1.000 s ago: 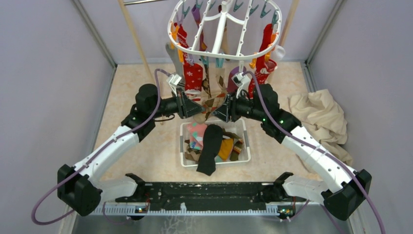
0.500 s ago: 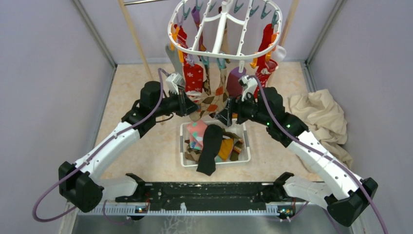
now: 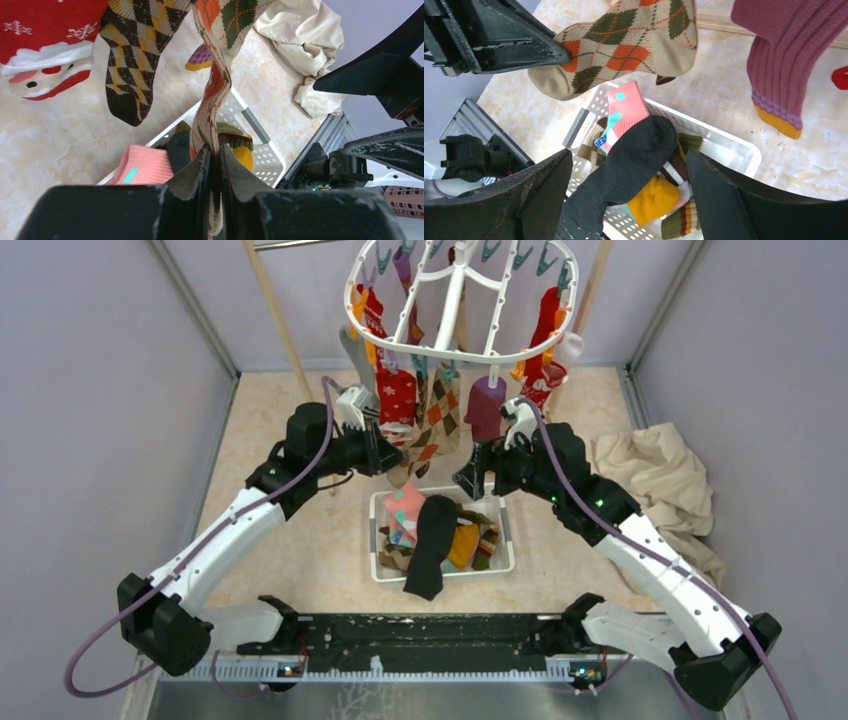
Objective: Remove the socks clipped to the hanger
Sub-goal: Remove the sock from the hanger, then adjust the sock at the bin.
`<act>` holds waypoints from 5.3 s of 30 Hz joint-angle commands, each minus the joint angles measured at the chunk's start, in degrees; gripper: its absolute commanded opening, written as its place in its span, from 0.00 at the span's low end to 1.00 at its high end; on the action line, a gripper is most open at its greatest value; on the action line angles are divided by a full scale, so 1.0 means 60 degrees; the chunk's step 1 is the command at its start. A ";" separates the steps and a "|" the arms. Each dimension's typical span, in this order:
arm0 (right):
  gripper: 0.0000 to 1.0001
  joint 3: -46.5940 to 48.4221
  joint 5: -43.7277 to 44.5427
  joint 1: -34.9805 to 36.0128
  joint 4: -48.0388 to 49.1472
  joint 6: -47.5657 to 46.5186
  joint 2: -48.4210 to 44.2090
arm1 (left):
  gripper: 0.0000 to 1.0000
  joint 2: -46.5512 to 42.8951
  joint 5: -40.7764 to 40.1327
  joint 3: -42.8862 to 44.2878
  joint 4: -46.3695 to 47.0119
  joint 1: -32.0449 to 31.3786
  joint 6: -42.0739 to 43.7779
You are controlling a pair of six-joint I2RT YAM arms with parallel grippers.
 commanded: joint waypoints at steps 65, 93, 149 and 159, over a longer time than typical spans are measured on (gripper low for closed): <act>0.66 0.0304 0.6114 0.2552 1.2289 -0.4583 0.3961 | 0.18 -0.0234 0.0572 0.0069 -0.0087 -0.0122 0.0201; 0.62 0.1261 0.5241 0.1539 1.2260 -0.4044 0.4685 | 0.18 -0.0478 0.0779 -0.0248 -0.0226 -0.0197 0.0127; 0.66 -0.0981 0.3545 0.1731 0.5795 -0.1193 0.1253 | 0.60 -0.1259 0.0078 -0.0346 -0.1222 -0.0232 -0.0060; 0.67 -0.0477 0.2225 0.2292 0.3641 -0.0859 0.3497 | 0.99 -0.1704 -0.0755 -0.0259 -0.2127 -0.0229 -0.0114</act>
